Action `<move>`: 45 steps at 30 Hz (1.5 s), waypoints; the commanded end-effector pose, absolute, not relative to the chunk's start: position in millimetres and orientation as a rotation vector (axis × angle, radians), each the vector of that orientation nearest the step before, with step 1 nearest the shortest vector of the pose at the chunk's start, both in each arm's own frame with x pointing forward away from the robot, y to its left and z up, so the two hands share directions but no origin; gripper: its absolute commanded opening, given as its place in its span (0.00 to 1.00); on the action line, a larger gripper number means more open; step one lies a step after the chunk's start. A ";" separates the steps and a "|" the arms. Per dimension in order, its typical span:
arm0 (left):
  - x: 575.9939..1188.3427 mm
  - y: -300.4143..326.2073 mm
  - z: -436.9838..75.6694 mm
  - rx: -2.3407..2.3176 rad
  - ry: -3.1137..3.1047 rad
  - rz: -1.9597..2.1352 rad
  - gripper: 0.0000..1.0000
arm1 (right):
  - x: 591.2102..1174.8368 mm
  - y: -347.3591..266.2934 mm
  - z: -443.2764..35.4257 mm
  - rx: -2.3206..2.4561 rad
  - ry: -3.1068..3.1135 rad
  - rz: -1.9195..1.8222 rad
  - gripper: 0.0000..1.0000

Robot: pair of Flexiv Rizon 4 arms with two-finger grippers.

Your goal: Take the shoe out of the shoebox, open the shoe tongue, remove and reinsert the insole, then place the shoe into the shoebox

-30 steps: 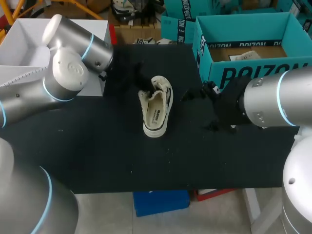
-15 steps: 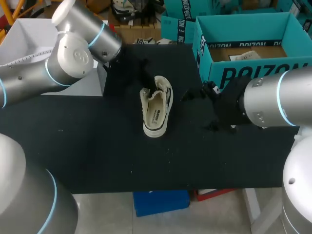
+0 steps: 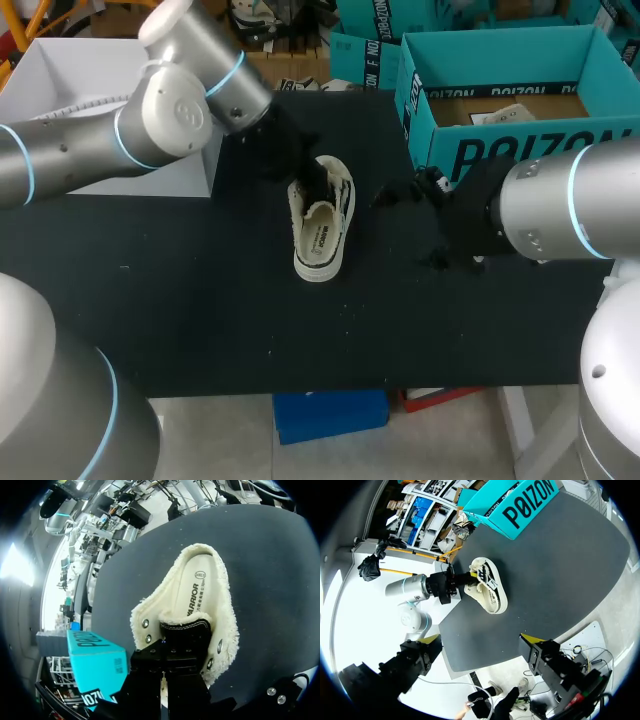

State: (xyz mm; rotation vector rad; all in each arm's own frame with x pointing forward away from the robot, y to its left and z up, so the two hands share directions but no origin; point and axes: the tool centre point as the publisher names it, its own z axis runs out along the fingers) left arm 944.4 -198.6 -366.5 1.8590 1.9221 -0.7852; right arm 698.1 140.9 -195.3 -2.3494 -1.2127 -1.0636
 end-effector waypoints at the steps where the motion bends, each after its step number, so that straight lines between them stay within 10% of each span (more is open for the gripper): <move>1: 943.4 -193.1 -357.8 1.866 1.919 -0.774 0.00 | 698.1 148.2 -198.1 -2.435 -1.178 -1.156 1.00; 45: 893.3 -14.4 -272.1 1.499 2.059 -0.645 0.00 | 698.1 148.2 -198.1 -2.435 -1.178 -1.156 1.00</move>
